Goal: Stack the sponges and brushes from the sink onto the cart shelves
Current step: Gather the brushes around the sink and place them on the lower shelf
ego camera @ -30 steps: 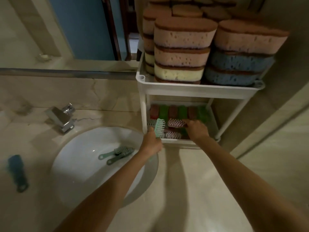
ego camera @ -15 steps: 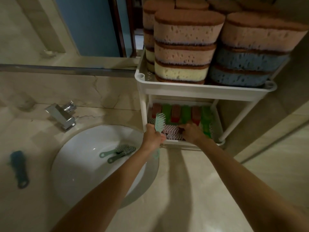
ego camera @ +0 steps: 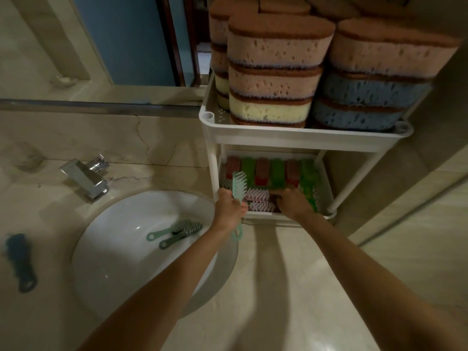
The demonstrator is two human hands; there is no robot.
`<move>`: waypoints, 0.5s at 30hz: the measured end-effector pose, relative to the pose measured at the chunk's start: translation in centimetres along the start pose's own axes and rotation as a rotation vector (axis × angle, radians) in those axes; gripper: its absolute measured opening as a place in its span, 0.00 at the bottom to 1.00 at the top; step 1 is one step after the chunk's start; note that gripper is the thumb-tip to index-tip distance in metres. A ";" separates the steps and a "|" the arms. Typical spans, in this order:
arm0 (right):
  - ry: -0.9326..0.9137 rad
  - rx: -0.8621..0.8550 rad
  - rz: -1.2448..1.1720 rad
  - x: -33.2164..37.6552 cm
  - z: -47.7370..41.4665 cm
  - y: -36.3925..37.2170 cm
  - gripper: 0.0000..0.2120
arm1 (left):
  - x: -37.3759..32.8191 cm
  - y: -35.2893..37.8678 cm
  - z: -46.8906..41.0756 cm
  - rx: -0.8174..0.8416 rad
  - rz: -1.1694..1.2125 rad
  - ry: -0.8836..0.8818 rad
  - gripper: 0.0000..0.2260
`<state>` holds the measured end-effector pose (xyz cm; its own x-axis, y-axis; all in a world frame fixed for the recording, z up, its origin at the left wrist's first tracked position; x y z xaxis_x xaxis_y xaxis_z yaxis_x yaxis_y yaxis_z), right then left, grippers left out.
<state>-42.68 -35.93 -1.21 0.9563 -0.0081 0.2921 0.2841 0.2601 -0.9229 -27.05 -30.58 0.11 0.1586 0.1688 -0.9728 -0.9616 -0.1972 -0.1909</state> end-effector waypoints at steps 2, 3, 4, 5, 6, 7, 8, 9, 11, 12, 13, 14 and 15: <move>-0.021 0.005 -0.020 0.2 0.2 0.1 0.21 | -0.1 0.0 0.0 0.001 -0.048 0.001 0.09; -0.027 -0.003 -0.040 0.3 0.3 0.1 0.21 | -0.2 0.0 0.0 -0.006 -0.078 -0.002 0.09; -0.020 -0.022 -0.067 0.3 0.5 -0.2 0.20 | -0.3 0.0 0.0 -0.011 -0.108 0.005 0.10; -0.017 -0.057 -0.101 0.2 0.5 -0.5 0.19 | -0.5 0.1 0.0 -0.010 -0.123 0.017 0.11; 0.005 -0.090 -0.155 0.3 0.7 -0.9 0.17 | -0.7 0.2 0.0 -0.012 -0.126 0.031 0.10; 0.022 -0.119 -0.228 0.3 0.7 -1.3 0.15 | -1.0 0.5 0.0 -0.008 -0.135 0.046 0.09; 0.065 -0.111 -0.351 0.5 1.0 -1.7 0.12 | -1.2 0.7 0.1 -0.011 -0.137 0.063 0.08; 0.101 -0.075 -0.508 0.9 1.3 -2.1 0.11 | -1.4 1.0 0.1 -0.006 -0.134 0.073 0.10; 0.140 0.030 -0.780 2.0 1.9 -2.3 0.09 | -1.7 1.7 -0.1 0.010 -0.177 0.127 0.15; 0.146 0.055 -0.836 2.4 2.1 -2.6 0.09 | -2.0 2.1 -0.1 0.025 -0.212 0.163 0.16; 0.156 0.079 -0.890 2.7 2.2 -2.8 0.10 | -2.4 2.5 0.0 0.053 -0.248 0.191 0.16; 0.177 0.089 -0.931 2.7 2.2 -2.9 0.10 | -2.8 2.9 0.0 0.080 -0.267 0.222 0.16; 0.212 0.098 -0.979 2.7 2.1 -3.2 0.09 | -3.2 3.2 0.0 0.109 -0.270 0.246 0.16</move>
<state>-41.10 -34.73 3.06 0.2997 -0.4299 0.8517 0.9540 0.1253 -0.2725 -30.64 -31.72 2.63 0.4454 -0.0391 -0.8945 -0.8941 -0.0713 -0.4421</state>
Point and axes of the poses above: each hand's wrist, its own z-axis away from the middle knuckle, its own y-axis out of the palm, x = y × z, the point moved 5 cm from there along -z, towards the middle knuckle, and after that the axes turned 11 degrees about y, right-handed, at the moved point
